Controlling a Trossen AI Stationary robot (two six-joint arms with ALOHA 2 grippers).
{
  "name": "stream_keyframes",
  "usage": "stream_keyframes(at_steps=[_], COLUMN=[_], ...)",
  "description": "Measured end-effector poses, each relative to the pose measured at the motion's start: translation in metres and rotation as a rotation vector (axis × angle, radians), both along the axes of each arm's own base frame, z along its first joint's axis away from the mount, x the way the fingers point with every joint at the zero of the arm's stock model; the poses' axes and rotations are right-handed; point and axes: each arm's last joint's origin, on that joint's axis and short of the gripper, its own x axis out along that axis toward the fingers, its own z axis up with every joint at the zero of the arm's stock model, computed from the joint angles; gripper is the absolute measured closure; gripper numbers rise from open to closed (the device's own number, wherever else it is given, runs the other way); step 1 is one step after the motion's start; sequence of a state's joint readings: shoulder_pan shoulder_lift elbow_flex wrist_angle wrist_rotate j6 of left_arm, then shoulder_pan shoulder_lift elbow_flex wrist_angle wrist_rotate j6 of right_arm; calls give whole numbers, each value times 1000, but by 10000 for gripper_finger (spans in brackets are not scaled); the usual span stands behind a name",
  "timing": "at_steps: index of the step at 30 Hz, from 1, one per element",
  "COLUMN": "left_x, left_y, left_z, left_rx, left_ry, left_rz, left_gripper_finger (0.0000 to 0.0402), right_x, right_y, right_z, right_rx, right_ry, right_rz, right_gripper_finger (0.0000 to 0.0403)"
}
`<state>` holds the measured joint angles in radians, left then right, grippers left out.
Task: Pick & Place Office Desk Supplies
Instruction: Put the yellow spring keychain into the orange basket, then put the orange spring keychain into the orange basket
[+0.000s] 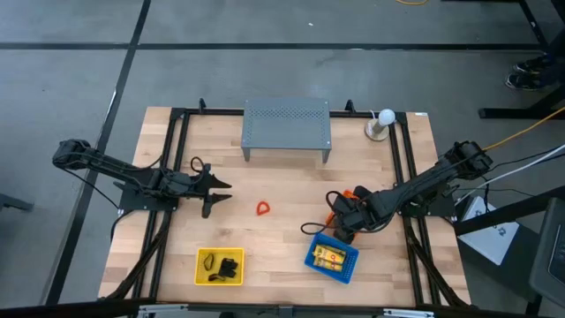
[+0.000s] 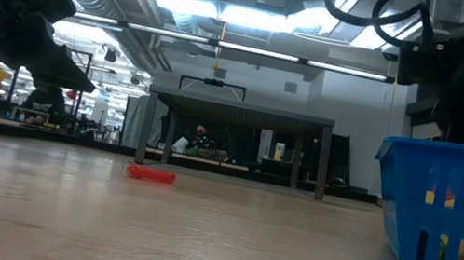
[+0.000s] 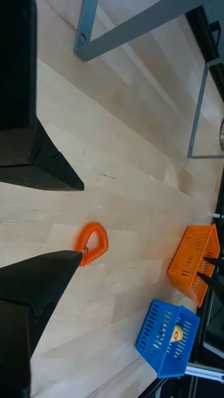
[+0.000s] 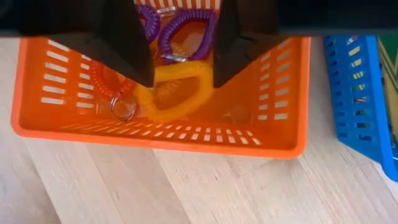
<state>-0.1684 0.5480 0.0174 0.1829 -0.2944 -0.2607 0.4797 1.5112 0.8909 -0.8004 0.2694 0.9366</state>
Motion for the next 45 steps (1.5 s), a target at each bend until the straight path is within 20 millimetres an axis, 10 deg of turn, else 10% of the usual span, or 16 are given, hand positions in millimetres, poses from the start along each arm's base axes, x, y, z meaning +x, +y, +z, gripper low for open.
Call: stream_keyframes(at_steps=[19,34,45], left_x=[0,0,0], left_y=[0,0,0], left_z=[0,0,0], left_rx=[-4,-7,-5], left_ry=[-1,-3,-1], left_rz=[1,-1,0], left_gripper_finger=[240,240,240], right_x=[76,155,208], right_y=[1,-45,-50], right_z=[67,-25,-29], right_rx=[-236,14,-10], right_ry=[-596,-595,-453], right_rz=[171,209,253], right_gripper_finger=[158,158,158])
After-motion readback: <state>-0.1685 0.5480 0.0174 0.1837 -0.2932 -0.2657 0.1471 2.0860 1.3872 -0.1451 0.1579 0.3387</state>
